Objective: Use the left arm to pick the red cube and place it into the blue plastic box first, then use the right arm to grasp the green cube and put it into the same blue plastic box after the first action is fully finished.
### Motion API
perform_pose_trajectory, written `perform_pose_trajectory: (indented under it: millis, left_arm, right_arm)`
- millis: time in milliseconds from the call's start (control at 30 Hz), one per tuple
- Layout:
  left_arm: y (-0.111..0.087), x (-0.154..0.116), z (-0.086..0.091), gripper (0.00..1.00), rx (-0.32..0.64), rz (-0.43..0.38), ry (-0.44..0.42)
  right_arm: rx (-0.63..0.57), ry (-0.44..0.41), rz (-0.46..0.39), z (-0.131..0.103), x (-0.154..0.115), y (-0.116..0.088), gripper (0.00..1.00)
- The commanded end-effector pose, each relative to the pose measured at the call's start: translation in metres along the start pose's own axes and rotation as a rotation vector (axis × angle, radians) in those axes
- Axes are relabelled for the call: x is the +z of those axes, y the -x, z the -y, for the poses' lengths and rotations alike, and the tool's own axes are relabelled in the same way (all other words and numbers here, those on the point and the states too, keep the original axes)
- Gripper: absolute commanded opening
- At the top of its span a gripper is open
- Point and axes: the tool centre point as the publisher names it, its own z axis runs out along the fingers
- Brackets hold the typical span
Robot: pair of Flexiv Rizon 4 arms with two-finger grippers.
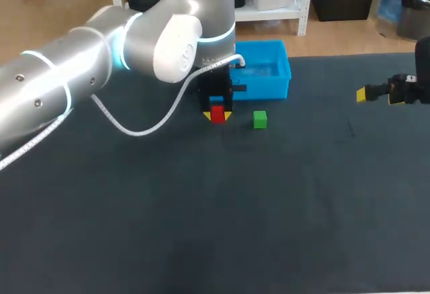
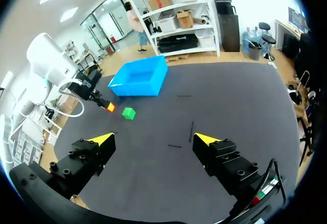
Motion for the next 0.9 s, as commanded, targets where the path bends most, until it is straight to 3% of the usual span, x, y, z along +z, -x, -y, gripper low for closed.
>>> perform_pose_trajectory:
  millis: [33,433,900]
  left_arm:
    - [0.0,-0.029,0.001,0.0,0.014,0.018,0.023]
    - [0.006,-0.078,0.003,0.0,0.032,0.092,0.015]
    - [0.001,-0.099,-0.002,0.0,0.026,0.127,0.022]
  right_arm:
    - [-0.001,0.001,-0.002,0.0,0.0,0.0,1.0]
    - [-0.001,0.001,-0.002,0.0,0.0,0.0,1.0]
    - [-0.001,0.001,-0.002,0.0,0.0,0.0,1.0]
